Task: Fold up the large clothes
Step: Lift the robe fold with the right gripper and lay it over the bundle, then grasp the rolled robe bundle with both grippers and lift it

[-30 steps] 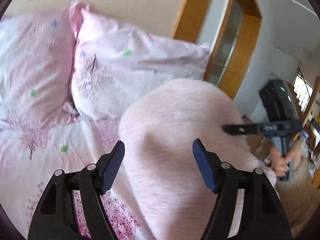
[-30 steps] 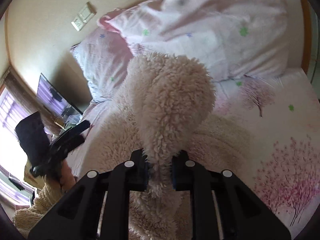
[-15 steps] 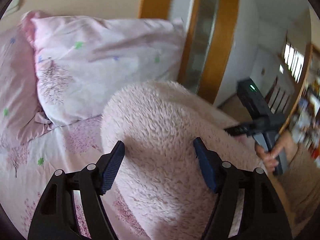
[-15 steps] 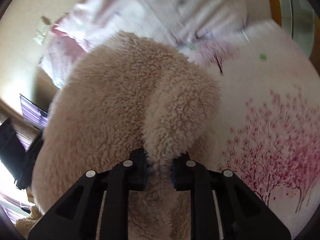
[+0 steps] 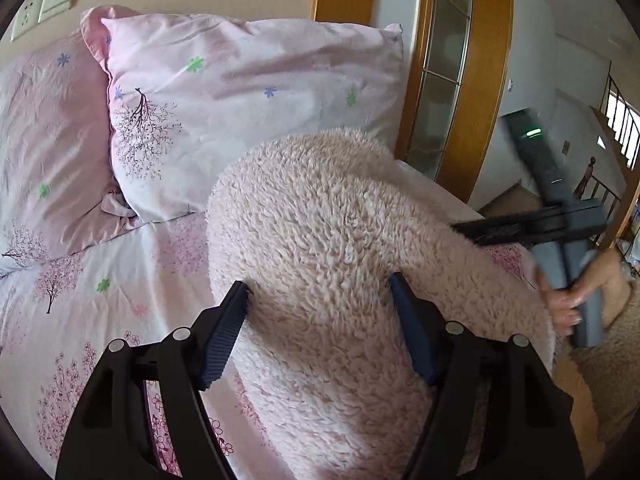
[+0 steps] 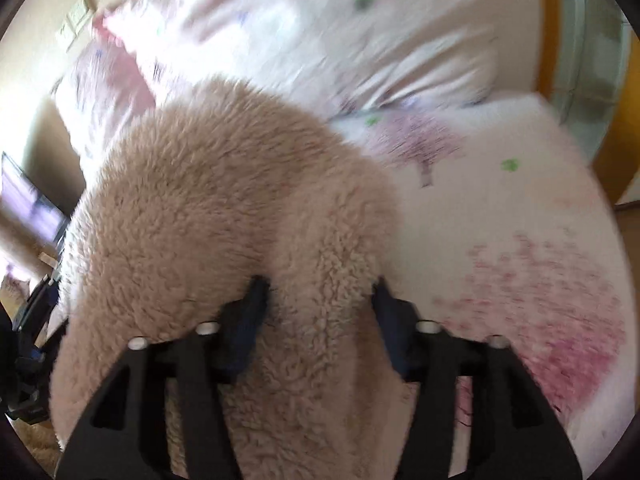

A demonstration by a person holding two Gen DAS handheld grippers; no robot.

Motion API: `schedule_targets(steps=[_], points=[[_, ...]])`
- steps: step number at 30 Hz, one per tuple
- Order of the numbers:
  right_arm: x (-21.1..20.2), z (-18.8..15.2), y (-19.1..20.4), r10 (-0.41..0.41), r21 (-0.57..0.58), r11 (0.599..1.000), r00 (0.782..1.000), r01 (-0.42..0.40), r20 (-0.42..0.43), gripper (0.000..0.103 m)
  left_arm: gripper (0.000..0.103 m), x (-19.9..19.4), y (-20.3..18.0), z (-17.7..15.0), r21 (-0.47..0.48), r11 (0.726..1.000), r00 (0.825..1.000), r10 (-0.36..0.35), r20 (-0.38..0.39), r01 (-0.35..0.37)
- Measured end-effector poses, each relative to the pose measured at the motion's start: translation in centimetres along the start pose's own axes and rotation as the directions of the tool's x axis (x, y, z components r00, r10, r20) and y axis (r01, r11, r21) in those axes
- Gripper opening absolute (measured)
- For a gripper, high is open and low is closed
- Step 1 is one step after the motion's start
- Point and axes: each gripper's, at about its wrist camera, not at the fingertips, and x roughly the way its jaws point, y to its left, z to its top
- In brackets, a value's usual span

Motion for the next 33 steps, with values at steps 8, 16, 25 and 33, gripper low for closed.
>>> schedule_targets(steps=[8, 16, 25, 33], points=[[-3.9, -5.4, 3.2, 0.177, -0.038, 0.984, 0.982, -0.175, 0.067, 0.036, 0.072, 0.0, 0.1, -0.1, -0.029, 1.0, 1.0, -0.003, 0.014, 0.003], [-0.5, -7.3, 0.3, 0.274, 0.091, 0.956, 0.96, -0.278, 0.054, 0.036, 0.074, -3.4, 2.3, 2.6, -0.136, 0.986, 0.987, -0.078, 0.142, 0.097], [-0.5, -7.6, -0.1, 0.281, 0.102, 0.952, 0.956, -0.288, 0.079, 0.037, 0.077, 1.6, -2.5, 1.7, 0.107, 0.992, 0.997, -0.061, -0.049, 0.066], [-4.8, -9.1, -0.6, 0.254, 0.108, 0.956, 0.952, -0.274, 0.17, 0.049, 0.077, 2.0, -3.1, 1.9, 0.117, 0.992, 0.998, -0.033, -0.046, 0.039]])
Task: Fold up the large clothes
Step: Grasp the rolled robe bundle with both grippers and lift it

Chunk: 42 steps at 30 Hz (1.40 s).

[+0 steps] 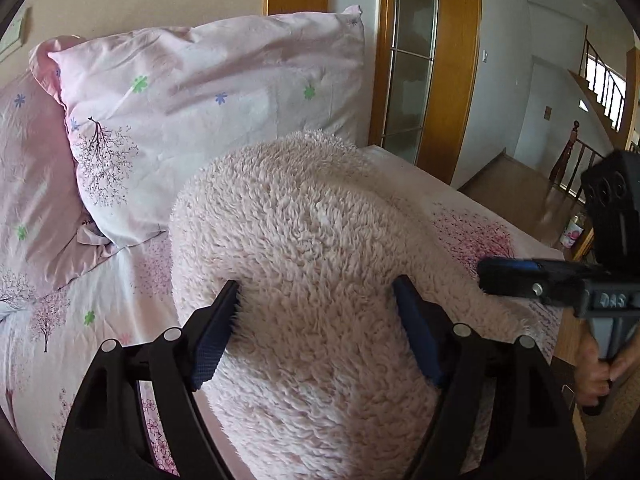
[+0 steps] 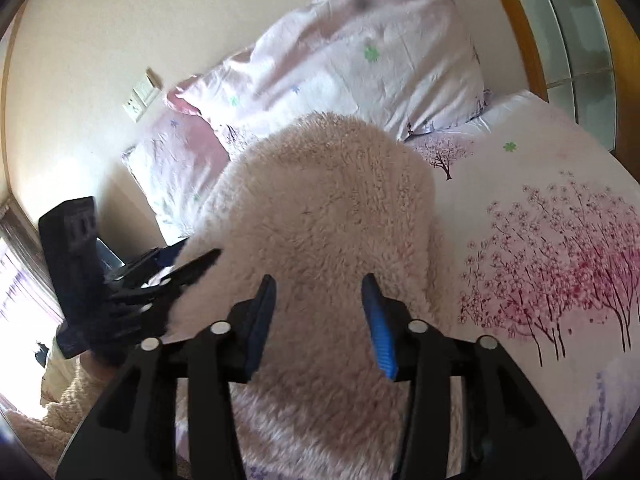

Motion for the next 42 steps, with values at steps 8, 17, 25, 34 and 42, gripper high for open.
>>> schedule_targets(steps=[8, 17, 25, 34, 42], points=[[3.0, -2.0, -4.3, 0.104, 0.194, 0.977, 0.991, -0.087, -0.079, 0.052, 0.079, -1.5, -1.5, -0.2, 0.011, 0.999, 0.997, 0.029, 0.072, -0.03], [3.5, -1.2, -3.7, 0.035, 0.178, 0.984, 0.99, -0.011, -0.133, 0.071, 0.087, -2.9, 10.8, -0.2, -0.399, 0.907, 0.991, -0.125, 0.057, 0.137], [1.5, 0.5, -3.2, 0.075, 0.219, 0.974, 0.993, -0.053, -0.092, 0.098, 0.087, -0.2, 11.4, -1.8, -0.468, 0.862, 0.977, -0.214, 0.009, 0.194], [3.0, 4.6, -6.6, 0.203, 0.335, 0.934, 0.955, -0.122, -0.216, 0.101, 0.088, 0.6, 13.1, -3.0, -0.547, 0.79, 0.945, -0.327, 0.004, 0.275], [8.8, 3.9, -7.2, 0.284, 0.36, 0.924, 0.856, -0.125, -0.433, 0.101, 0.088, 1.1, 14.7, -5.4, -0.611, 0.658, 0.851, -0.523, 0.05, 0.441]])
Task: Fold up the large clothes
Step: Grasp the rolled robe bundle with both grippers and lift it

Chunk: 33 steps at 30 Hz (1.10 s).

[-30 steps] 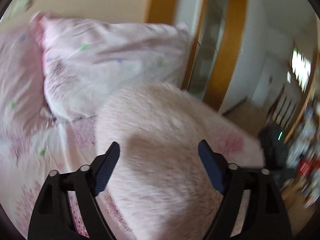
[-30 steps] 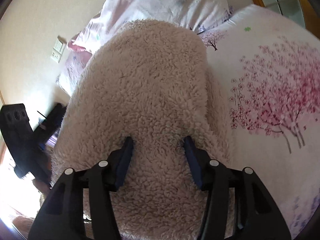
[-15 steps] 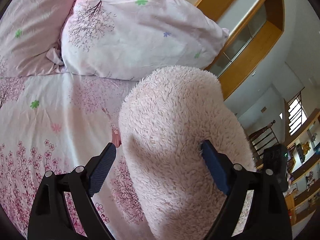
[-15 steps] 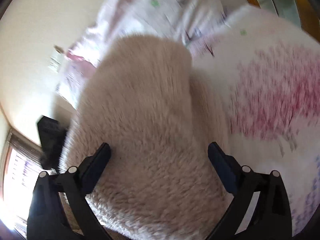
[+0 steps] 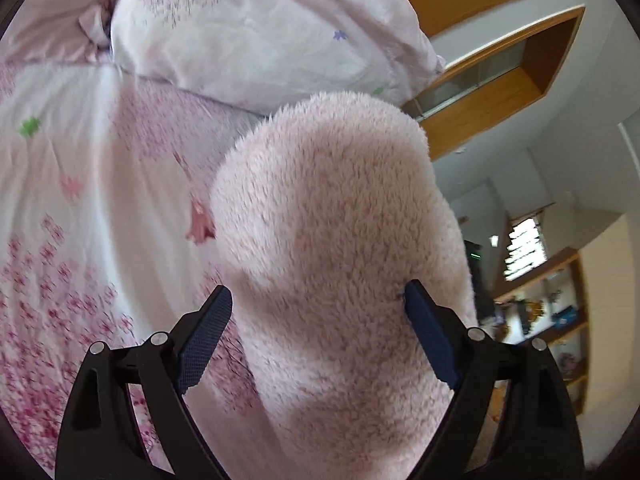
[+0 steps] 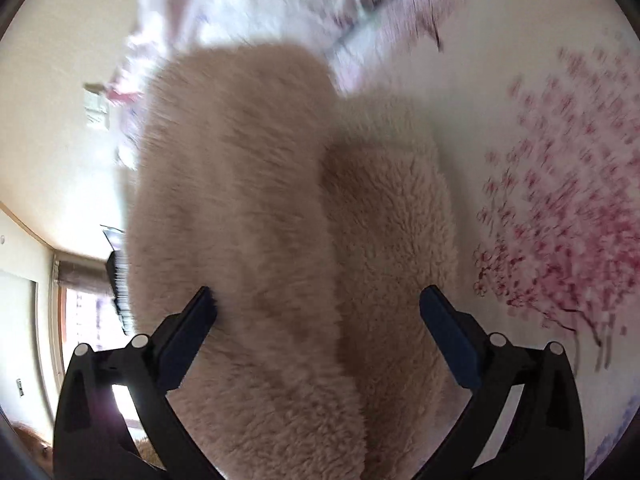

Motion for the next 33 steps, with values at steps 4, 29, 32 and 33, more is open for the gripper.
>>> schedule_targets(steps=[4, 29, 32, 33], points=[[1.6, 0.4, -0.1, 0.029, -0.011, 0.999, 0.998, -0.03, -0.049, 0.101, 0.091, 0.7, 0.0, -0.8, 0.014, 0.999, 0.999, -0.044, -0.021, 0.044], [4.1, -1.4, -0.6, 0.356, -0.051, 0.933, 0.934, -0.356, 0.005, 0.055, 0.076, 0.4, -2.2, -1.3, 0.127, 0.969, 0.977, -0.211, -0.01, 0.211], [6.2, -0.9, 1.2, 0.407, -0.046, 0.912, 0.913, -0.408, -0.029, 0.054, 0.076, -2.2, -2.1, -0.6, 0.148, 0.969, 0.977, -0.206, 0.051, 0.197], [7.0, -0.9, 1.9, 0.417, -0.046, 0.907, 0.908, -0.419, -0.043, 0.054, 0.076, -3.2, -2.1, -0.2, 0.156, 0.971, 0.978, -0.195, 0.077, 0.182]])
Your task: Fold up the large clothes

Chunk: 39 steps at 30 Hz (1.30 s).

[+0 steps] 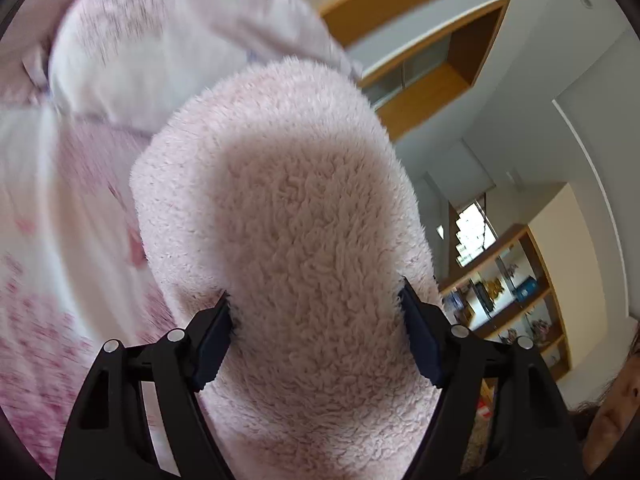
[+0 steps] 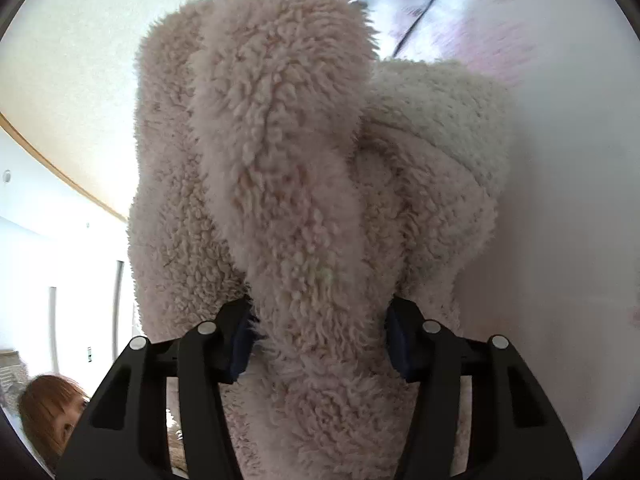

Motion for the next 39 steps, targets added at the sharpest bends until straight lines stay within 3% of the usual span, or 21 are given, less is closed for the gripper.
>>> schedule_targets(steps=[4, 10, 12, 14, 15, 18, 19, 21, 25, 29, 32, 35, 38, 39], points=[[5.1, 2.3, 1.6, 0.027, -0.006, 1.0, 0.998, -0.027, -0.061, 0.053, 0.076, -4.9, 0.1, 1.8, 0.017, 0.996, 0.991, 0.085, 0.105, -0.087], [11.9, 4.8, 2.5, 0.019, 0.002, 1.0, 0.995, -0.019, -0.096, 0.053, 0.076, -10.3, 3.1, 2.4, -0.061, 0.972, 0.955, 0.236, 0.18, -0.229], [12.4, 4.9, 2.1, -0.021, 0.004, 1.0, 0.997, 0.022, -0.073, 0.054, 0.075, -11.5, 5.0, 2.3, -0.114, 0.953, 0.936, 0.298, 0.186, -0.281], [12.9, 4.8, 1.5, -0.104, 0.016, 0.994, 0.994, 0.104, -0.037, 0.055, 0.074, -12.3, 7.6, 2.1, -0.197, 0.913, 0.906, 0.39, 0.165, -0.358], [13.0, 4.7, 1.2, -0.124, 0.021, 0.992, 0.992, 0.125, -0.026, 0.057, 0.074, -12.6, 8.5, 2.1, -0.226, 0.901, 0.899, 0.408, 0.157, -0.37], [12.6, 3.4, 1.7, -0.193, 0.0, 0.981, 0.981, 0.193, 0.012, 0.063, 0.078, -12.8, 9.8, 1.8, -0.262, 0.902, 0.909, 0.389, 0.15, -0.343], [12.1, 3.0, 2.7, -0.238, -0.029, 0.971, 0.97, 0.239, 0.041, 0.067, 0.079, -12.5, 9.3, 1.9, -0.241, 0.9, 0.902, 0.404, 0.15, -0.363], [9.6, 1.4, 5.5, -0.336, -0.114, 0.926, 0.924, 0.359, 0.182, 0.067, 0.079, -12.1, 8.4, 1.9, -0.205, 0.9, 0.898, 0.416, 0.146, -0.384], [6.5, -2.2, 10.2, -0.346, -0.251, 0.851, 0.851, 0.462, 0.395, 0.068, 0.081, -10.9, 6.9, 2.4, -0.162, 0.891, 0.885, 0.446, 0.135, -0.425], [10.2, -4.6, 13.1, -0.356, -0.388, 0.766, 0.841, 0.512, 0.408, 0.06, 0.083, -10.1, 5.7, 2.3, -0.118, 0.866, 0.856, 0.498, 0.137, -0.485], [11.9, -3.8, 14.0, -0.386, -0.408, 0.742, 0.837, 0.532, 0.388, 0.06, 0.083, -9.6, 4.9, 2.3, -0.089, 0.844, 0.832, 0.536, 0.145, -0.529], [13.2, -4.0, 11.6, -0.535, -0.34, 0.696, 0.773, 0.632, 0.342, 0.067, 0.083, -9.5, 3.9, 2.1, -0.057, 0.812, 0.797, 0.581, 0.165, -0.58], [13.0, -3.1, 7.9, -0.482, -0.246, 0.801, 0.832, 0.545, 0.274, 0.075, 0.082, -10.1, 1.7, 1.5, -0.008, 0.781, 0.761, 0.611, 0.218, -0.624], [12.8, -3.0, 7.7, -0.475, -0.242, 0.807, 0.835, 0.539, 0.277, 0.075, 0.082, -10.3, 0.7, 1.0, 0.021, 0.771, 0.751, 0.613, 0.244, -0.636]])
